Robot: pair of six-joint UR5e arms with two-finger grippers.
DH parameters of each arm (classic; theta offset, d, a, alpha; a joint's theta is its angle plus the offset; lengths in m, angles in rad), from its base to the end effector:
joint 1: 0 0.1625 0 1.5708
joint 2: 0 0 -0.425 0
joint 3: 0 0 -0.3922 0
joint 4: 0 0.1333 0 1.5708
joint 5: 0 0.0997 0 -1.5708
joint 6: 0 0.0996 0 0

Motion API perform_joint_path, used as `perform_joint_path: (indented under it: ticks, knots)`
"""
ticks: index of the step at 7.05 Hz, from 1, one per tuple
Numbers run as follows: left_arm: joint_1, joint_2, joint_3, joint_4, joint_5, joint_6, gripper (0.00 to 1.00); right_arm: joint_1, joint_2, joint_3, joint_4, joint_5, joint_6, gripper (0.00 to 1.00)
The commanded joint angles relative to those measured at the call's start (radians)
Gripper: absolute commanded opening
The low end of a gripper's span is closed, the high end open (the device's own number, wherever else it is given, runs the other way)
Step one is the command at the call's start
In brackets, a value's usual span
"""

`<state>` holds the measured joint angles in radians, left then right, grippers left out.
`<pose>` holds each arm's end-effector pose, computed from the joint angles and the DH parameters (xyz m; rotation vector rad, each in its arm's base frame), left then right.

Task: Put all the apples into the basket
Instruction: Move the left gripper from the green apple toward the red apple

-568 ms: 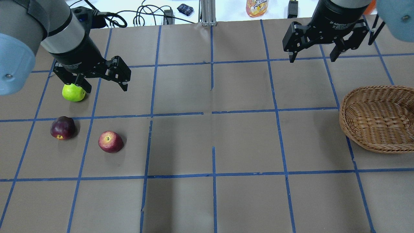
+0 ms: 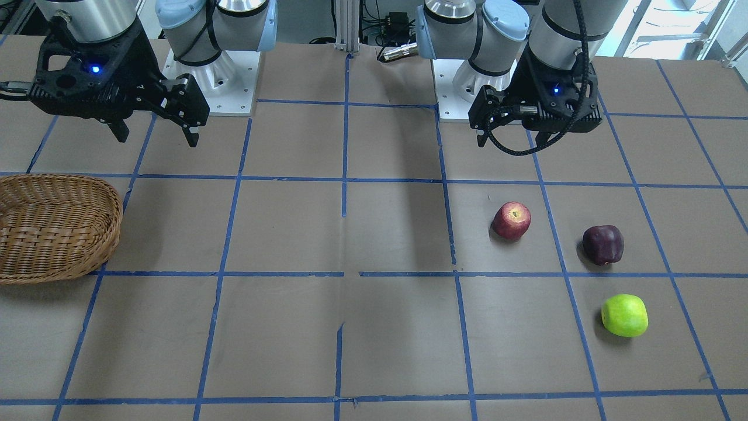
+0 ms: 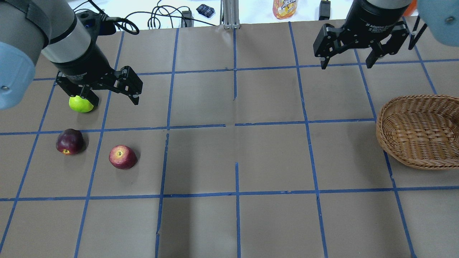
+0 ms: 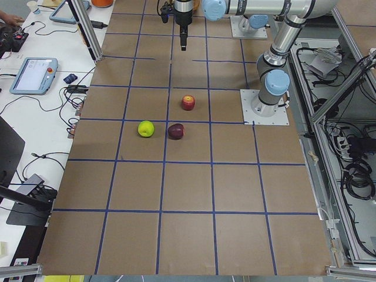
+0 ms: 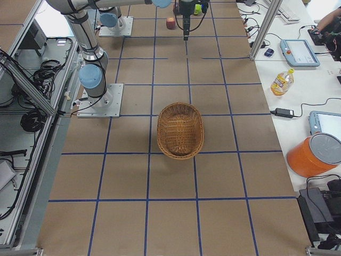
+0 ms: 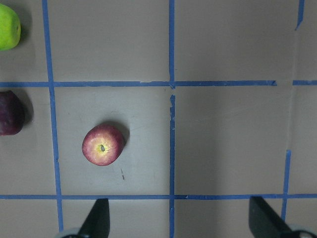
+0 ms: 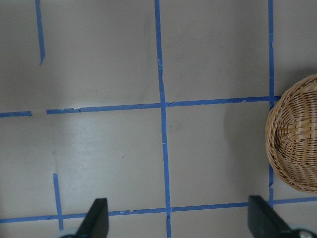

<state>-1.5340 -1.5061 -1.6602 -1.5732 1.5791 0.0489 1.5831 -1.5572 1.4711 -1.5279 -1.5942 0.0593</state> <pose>-0.1154 -0.4661 0.4747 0.0191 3.1341 0.0430 0.1371 -0.4988 0.5260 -0.0741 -3.1181 0.0686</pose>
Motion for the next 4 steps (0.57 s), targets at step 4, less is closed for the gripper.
perform_joint_path:
  ticks: [4]
  knots:
    - [0.138, -0.167, -0.24, 0.302, 0.004, 0.176, 1.0, 0.0, 0.003, -0.003, 0.0, -0.001, 0.002, 1.0]
